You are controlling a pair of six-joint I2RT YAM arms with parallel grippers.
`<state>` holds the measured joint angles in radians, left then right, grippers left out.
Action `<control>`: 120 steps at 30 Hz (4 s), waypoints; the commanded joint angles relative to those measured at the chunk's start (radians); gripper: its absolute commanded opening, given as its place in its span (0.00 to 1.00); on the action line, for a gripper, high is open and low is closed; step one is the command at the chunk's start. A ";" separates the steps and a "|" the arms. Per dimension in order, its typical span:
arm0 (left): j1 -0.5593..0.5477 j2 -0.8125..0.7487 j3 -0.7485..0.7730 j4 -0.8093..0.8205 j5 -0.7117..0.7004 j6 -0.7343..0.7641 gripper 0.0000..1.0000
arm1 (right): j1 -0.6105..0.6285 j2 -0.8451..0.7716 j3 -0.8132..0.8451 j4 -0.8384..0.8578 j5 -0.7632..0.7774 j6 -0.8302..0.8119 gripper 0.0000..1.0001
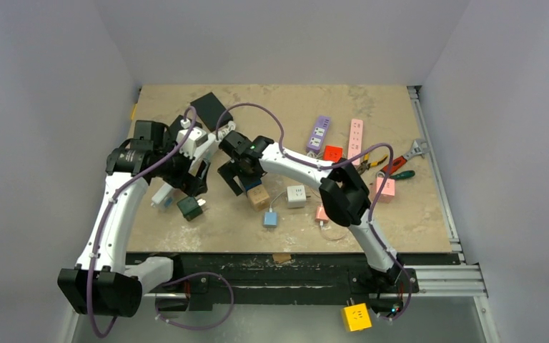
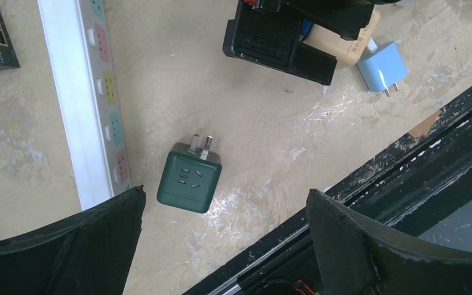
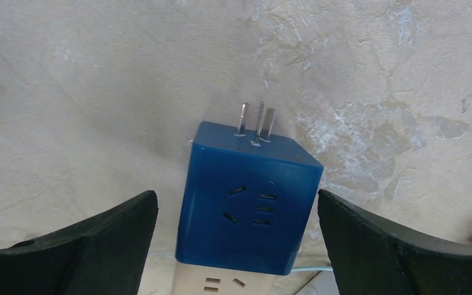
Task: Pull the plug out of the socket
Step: Pick up the socket from the center of the board, then remove the plug from the socket.
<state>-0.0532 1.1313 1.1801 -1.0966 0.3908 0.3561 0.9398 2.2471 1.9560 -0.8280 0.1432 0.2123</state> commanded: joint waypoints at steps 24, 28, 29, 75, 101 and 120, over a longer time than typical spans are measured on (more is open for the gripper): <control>0.003 -0.115 -0.034 0.028 -0.005 0.042 1.00 | -0.060 0.004 0.112 0.022 -0.047 0.098 0.00; 0.003 -0.151 -0.020 0.044 0.012 0.065 1.00 | -0.080 -0.145 0.071 0.112 -0.016 0.183 0.00; 0.003 -0.166 -0.023 0.051 0.022 0.074 1.00 | -0.081 -0.199 0.041 0.158 -0.004 0.204 0.00; -0.421 -0.476 -0.369 0.945 0.169 -0.401 1.00 | 0.174 -0.943 -0.811 1.193 0.317 0.311 0.00; -0.526 -0.393 -0.354 0.899 -0.109 -0.570 1.00 | 0.278 -0.916 -0.799 1.306 0.361 0.243 0.00; -0.514 -0.457 -0.316 0.863 -0.150 -0.378 0.00 | 0.340 -1.030 -0.877 1.139 0.306 0.277 0.59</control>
<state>-0.5774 0.6994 0.8120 -0.2832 0.2543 -0.1322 1.2438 1.3308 1.0996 0.3725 0.5663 0.4393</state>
